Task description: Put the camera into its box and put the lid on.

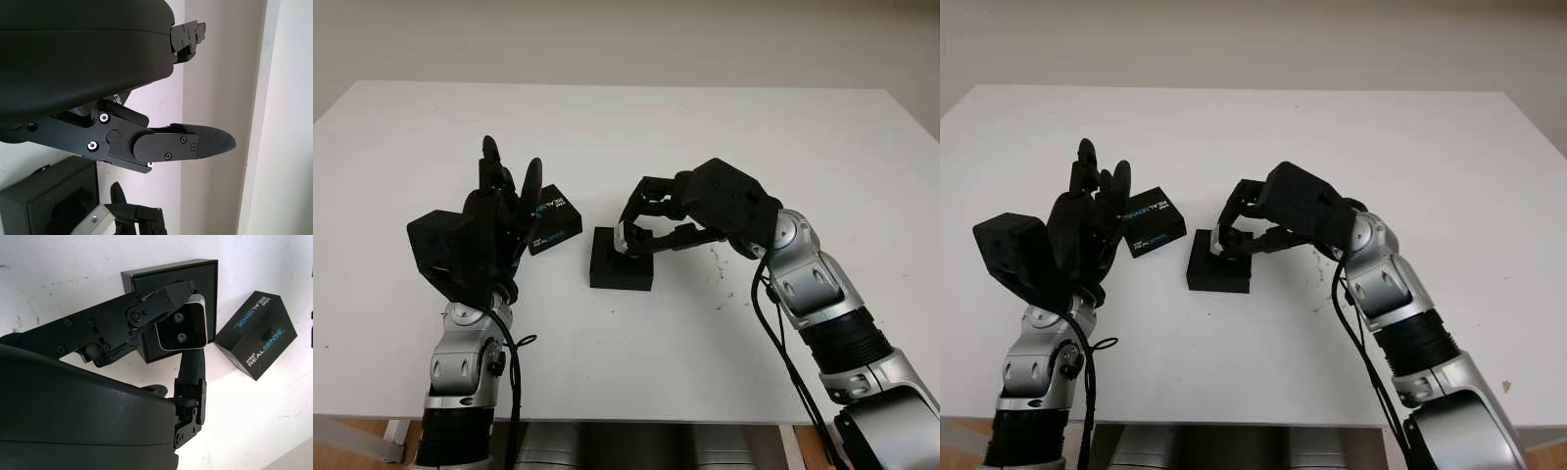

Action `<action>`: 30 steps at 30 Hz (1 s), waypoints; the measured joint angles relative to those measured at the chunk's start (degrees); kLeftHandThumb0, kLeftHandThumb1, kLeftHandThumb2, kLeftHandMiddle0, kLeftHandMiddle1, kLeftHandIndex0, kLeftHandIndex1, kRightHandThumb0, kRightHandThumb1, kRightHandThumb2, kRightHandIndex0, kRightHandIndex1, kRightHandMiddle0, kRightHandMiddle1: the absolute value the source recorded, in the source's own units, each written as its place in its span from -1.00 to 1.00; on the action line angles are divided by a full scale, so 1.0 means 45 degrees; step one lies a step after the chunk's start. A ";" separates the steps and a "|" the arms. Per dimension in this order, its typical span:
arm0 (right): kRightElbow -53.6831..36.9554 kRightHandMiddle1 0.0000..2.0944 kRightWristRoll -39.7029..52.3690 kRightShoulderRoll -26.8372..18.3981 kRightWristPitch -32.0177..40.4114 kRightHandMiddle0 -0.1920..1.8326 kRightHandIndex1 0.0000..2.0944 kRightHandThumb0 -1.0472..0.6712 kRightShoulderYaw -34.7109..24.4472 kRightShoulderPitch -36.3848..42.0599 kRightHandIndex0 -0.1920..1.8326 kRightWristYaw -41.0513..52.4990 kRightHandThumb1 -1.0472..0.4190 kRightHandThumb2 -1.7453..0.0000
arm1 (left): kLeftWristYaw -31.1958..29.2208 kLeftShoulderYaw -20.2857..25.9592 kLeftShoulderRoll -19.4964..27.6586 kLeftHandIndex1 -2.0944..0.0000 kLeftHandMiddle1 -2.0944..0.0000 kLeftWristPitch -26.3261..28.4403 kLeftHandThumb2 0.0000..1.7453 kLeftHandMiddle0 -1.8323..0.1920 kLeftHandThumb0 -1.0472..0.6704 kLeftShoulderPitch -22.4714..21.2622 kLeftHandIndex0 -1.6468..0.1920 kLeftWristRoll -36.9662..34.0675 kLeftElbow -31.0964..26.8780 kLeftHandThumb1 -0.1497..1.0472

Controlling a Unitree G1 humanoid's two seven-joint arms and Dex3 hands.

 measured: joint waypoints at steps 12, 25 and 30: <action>-0.0003 0.61 -0.0627 -0.0166 0.0140 -0.54 -0.91 -0.23 0.0322 -0.0224 -0.48 0.0273 -0.92 0.94 | 0.0038 -0.0005 -0.0013 1.00 1.00 -0.0152 -0.54 1.00 -0.57 0.0000 1.00 0.0012 0.0000 1.00; -0.0042 0.59 -0.0888 -0.0163 0.0120 -0.55 -0.92 -0.21 0.0436 -0.0273 -0.46 0.0239 -0.93 0.94 | 0.0053 -0.0051 -0.0036 1.00 1.00 -0.0212 -0.54 1.00 -0.57 0.0000 1.00 0.0017 0.0000 1.00; 0.0019 0.60 -0.0984 -0.0162 -0.0119 -0.56 -0.93 -0.22 0.0470 -0.0264 -0.47 0.0168 -0.94 0.93 | 0.0108 -0.0093 -0.0044 1.00 1.00 -0.0210 -0.54 1.00 -0.57 0.0001 1.00 0.0077 0.0000 1.00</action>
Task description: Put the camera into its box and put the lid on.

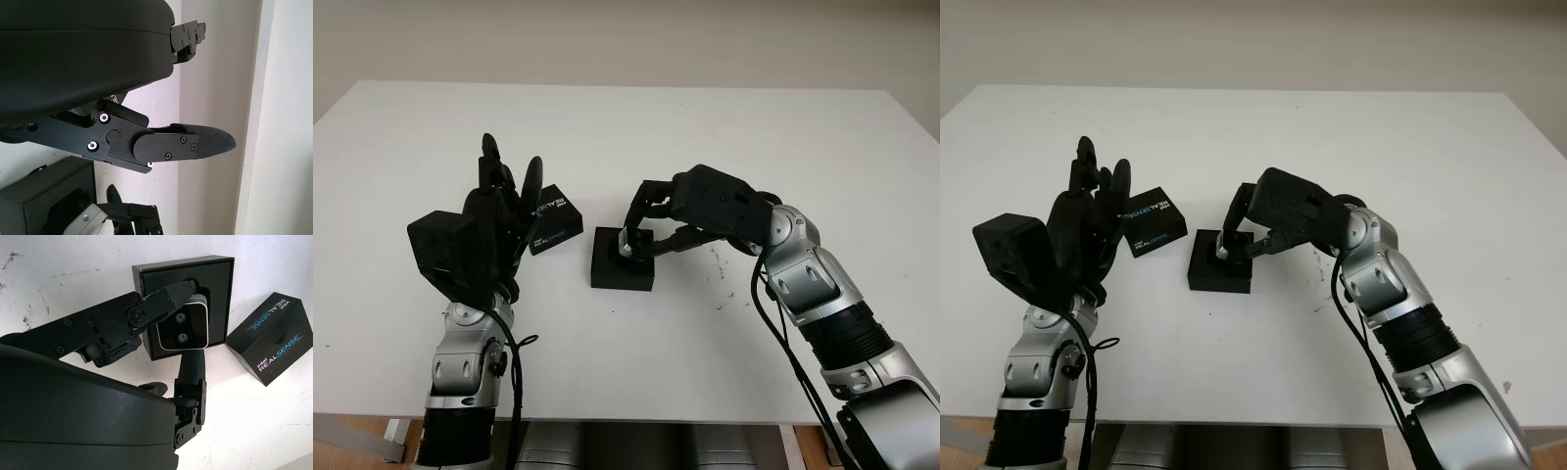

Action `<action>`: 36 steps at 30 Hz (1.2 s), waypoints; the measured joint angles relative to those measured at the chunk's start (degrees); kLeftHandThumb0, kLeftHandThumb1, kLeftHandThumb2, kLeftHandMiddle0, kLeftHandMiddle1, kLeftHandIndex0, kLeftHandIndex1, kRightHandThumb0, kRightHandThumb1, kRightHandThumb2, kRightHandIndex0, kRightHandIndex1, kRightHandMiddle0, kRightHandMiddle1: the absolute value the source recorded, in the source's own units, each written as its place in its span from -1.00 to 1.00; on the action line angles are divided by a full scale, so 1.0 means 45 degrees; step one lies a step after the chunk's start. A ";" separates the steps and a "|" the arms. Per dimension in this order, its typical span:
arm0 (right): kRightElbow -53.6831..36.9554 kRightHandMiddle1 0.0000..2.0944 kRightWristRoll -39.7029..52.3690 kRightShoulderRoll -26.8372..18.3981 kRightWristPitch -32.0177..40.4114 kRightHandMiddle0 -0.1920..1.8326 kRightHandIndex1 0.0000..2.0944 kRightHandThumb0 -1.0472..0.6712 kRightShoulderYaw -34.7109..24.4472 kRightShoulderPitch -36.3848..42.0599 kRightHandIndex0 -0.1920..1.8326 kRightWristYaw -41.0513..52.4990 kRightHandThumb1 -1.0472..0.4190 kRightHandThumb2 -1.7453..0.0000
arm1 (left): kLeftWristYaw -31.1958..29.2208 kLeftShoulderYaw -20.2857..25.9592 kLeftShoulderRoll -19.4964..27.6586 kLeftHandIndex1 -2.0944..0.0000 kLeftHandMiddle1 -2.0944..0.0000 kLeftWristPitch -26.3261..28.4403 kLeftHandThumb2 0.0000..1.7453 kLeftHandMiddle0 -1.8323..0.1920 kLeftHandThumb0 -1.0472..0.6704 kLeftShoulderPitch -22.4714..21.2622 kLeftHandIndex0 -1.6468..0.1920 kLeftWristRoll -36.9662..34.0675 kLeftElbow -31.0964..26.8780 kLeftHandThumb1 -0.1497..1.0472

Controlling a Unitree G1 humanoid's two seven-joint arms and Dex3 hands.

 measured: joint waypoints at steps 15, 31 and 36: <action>0.0103 0.67 -0.0072 0.0181 -0.0562 -0.59 -0.93 -0.23 0.0122 0.0420 -0.46 -0.0601 -0.94 0.94 | 0.0071 -0.0012 -0.0165 1.00 1.00 -0.0101 -0.54 1.00 -0.56 0.0001 1.00 0.0063 -0.0001 1.00; 0.0098 0.69 -0.0117 0.0247 -0.1442 -0.61 -0.94 -0.23 0.0132 0.1131 -0.46 -0.1059 -0.95 0.94 | 0.0100 0.0007 -0.0225 1.00 1.00 -0.0013 -0.54 1.00 -0.57 0.0002 1.00 0.0061 -0.0070 1.00; 0.0067 0.68 0.0088 0.0505 -0.0966 -0.61 -0.94 -0.21 -0.0066 0.1229 -0.46 -0.1097 -0.94 0.94 | 0.0104 0.0005 -0.0225 1.00 1.00 -0.0015 -0.53 1.00 -0.58 0.0002 1.00 0.0104 -0.0072 1.00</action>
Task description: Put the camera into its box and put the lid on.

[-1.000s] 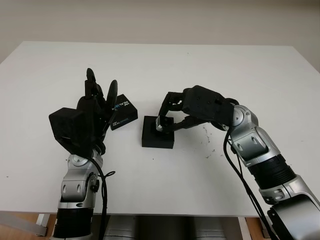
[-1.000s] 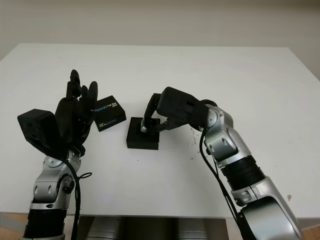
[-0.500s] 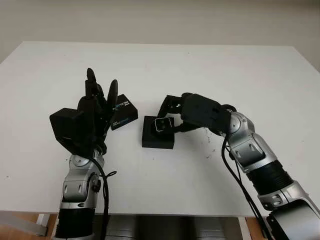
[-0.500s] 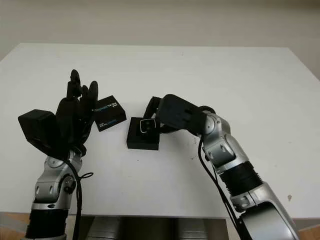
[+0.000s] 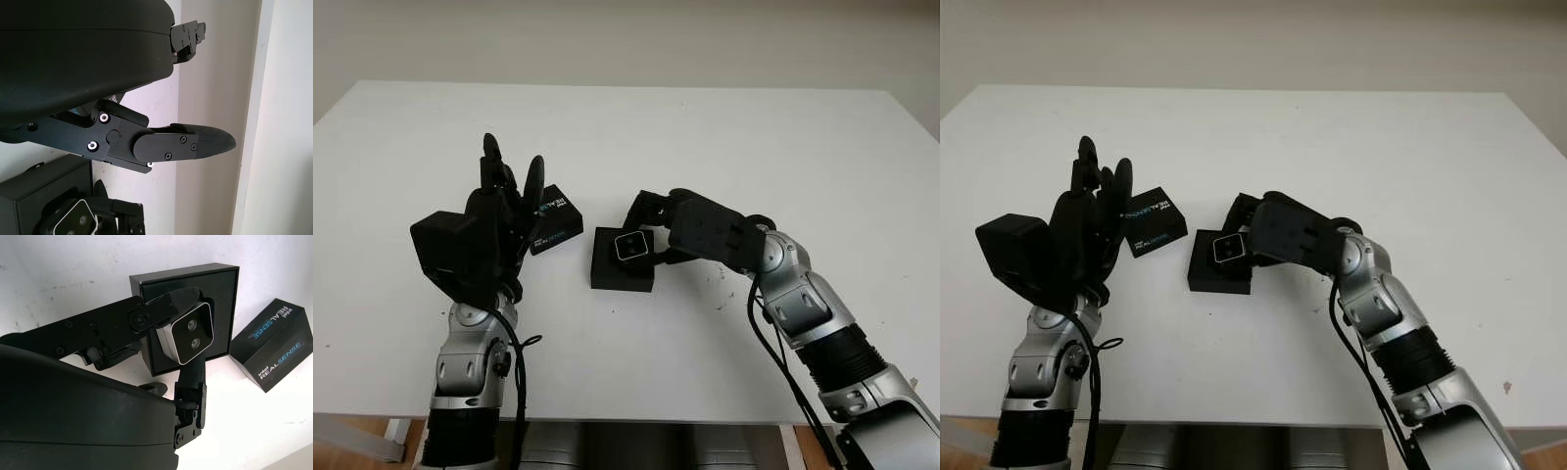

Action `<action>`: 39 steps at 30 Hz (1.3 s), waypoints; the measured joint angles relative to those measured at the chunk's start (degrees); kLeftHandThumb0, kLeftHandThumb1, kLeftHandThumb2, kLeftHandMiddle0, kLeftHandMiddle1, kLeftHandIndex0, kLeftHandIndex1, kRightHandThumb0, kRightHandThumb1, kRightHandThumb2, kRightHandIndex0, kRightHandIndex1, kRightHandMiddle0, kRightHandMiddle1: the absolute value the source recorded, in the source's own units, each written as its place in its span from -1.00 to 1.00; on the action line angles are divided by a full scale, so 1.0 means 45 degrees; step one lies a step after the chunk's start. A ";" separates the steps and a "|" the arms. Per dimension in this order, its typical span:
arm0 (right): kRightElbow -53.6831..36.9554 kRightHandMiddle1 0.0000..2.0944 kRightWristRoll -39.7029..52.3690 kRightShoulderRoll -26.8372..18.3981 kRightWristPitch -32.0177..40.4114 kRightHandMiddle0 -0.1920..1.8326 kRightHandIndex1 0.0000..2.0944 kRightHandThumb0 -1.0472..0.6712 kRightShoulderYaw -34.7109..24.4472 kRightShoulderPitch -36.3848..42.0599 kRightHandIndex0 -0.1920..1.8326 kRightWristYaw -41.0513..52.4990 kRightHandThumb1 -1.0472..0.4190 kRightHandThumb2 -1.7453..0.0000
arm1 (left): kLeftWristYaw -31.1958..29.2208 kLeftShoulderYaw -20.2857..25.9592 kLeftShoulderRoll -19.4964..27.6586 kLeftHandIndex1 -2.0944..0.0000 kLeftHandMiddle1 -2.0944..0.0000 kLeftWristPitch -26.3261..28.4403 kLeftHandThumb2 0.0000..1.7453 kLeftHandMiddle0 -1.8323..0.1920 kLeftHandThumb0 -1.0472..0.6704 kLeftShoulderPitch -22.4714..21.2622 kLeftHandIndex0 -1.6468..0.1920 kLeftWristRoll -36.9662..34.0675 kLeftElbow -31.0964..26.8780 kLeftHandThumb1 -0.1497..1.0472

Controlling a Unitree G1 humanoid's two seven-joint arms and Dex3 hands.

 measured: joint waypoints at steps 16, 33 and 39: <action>-0.0645 0.64 0.1189 0.0919 0.0777 -0.60 -0.94 -0.24 -0.0955 0.1140 -0.45 -0.1096 -0.92 0.94 | -0.0050 0.0061 0.0000 1.00 1.00 -0.0043 -0.54 1.00 -0.57 0.0027 1.00 -0.0023 0.0000 1.00; -0.1133 0.68 0.1124 0.1049 -0.0015 -0.61 -0.94 -0.22 -0.0965 0.2197 -0.45 -0.1985 -0.92 0.94 | -0.0037 0.0049 -0.0002 1.00 1.00 -0.0078 -0.55 1.00 -0.59 0.0076 1.00 -0.0009 -0.0017 1.00; -0.0954 0.68 0.0832 0.1098 -0.0921 -0.58 -0.94 -0.22 -0.0841 0.2557 -0.44 -0.2649 -0.92 0.94 | -0.0007 0.0037 -0.0009 1.00 1.00 -0.0114 -0.54 1.00 -0.58 0.0085 1.00 0.0003 -0.0017 1.00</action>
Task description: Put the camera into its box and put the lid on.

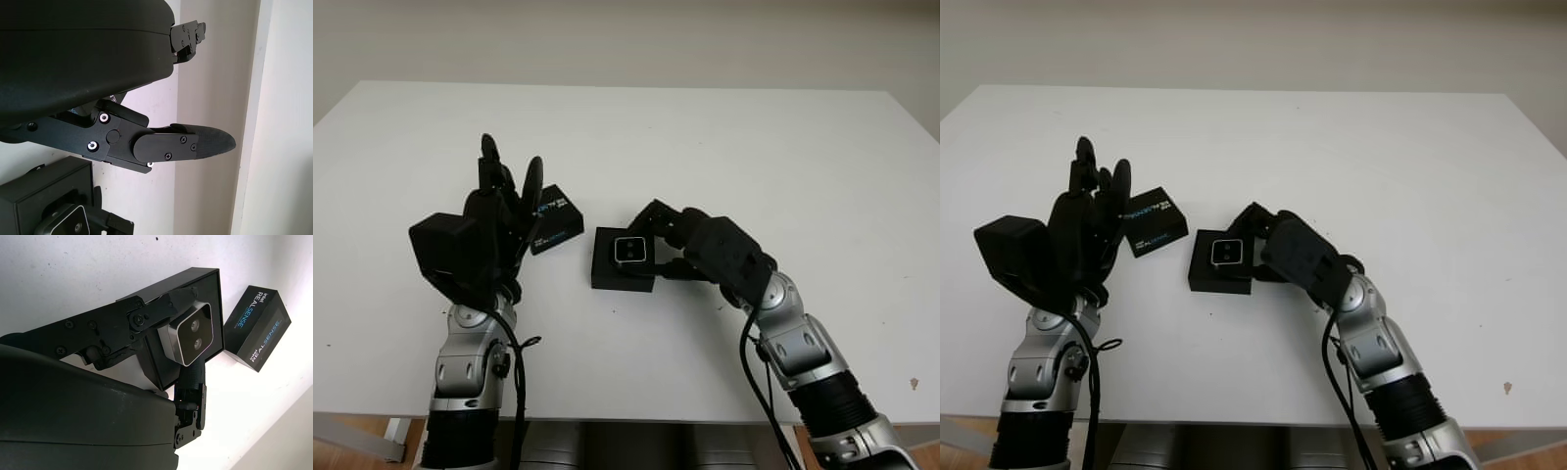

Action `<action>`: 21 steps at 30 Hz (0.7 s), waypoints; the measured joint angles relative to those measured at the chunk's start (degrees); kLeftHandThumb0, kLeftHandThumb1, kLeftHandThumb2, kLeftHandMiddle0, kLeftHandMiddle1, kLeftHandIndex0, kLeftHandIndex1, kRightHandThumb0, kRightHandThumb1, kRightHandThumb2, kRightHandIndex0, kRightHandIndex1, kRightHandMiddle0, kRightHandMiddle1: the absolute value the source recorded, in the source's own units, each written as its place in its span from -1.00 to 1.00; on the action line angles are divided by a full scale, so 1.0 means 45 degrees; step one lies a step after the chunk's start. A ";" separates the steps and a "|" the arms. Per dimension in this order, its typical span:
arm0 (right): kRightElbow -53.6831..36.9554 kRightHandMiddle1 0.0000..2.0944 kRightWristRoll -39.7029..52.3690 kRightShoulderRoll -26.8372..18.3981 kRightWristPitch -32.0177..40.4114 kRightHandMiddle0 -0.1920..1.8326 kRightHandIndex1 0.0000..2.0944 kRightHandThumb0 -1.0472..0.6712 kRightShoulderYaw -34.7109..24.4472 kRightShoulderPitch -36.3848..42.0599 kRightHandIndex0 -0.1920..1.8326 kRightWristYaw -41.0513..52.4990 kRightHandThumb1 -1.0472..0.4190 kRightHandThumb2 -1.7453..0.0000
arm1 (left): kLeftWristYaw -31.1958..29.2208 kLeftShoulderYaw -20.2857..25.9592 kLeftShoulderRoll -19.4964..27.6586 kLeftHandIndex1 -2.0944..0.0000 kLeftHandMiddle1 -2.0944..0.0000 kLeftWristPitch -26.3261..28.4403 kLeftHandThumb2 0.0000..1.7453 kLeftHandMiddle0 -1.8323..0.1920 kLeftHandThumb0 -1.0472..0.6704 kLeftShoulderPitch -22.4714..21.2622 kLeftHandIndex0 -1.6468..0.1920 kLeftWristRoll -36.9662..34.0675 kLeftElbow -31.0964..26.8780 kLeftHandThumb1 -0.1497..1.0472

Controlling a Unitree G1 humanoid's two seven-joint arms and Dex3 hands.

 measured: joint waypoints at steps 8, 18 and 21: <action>0.0635 0.66 -0.0040 0.0041 -0.1219 -0.61 -0.95 -0.23 0.0047 0.0098 -0.46 -0.0486 -0.94 0.94 | 0.0001 -0.0001 -0.0005 1.00 1.00 -0.0009 -0.54 1.00 -0.58 0.0016 1.00 -0.0004 0.0000 1.00; 0.1396 0.65 0.0215 0.0322 -0.2101 -0.59 -0.96 -0.25 -0.0146 0.0098 -0.48 -0.0666 -0.94 0.94 | -0.0033 0.0013 -0.0005 1.00 1.00 0.0028 -0.54 1.00 -0.57 0.0076 1.00 -0.0023 0.0000 1.00; 0.1478 0.65 0.0346 0.0422 -0.2121 -0.59 -0.96 -0.25 -0.0204 0.0098 -0.48 -0.0664 -0.94 0.94 | -0.0038 0.0013 -0.0004 1.00 1.00 0.0027 -0.53 1.00 -0.57 0.0078 1.00 -0.0009 0.0000 1.00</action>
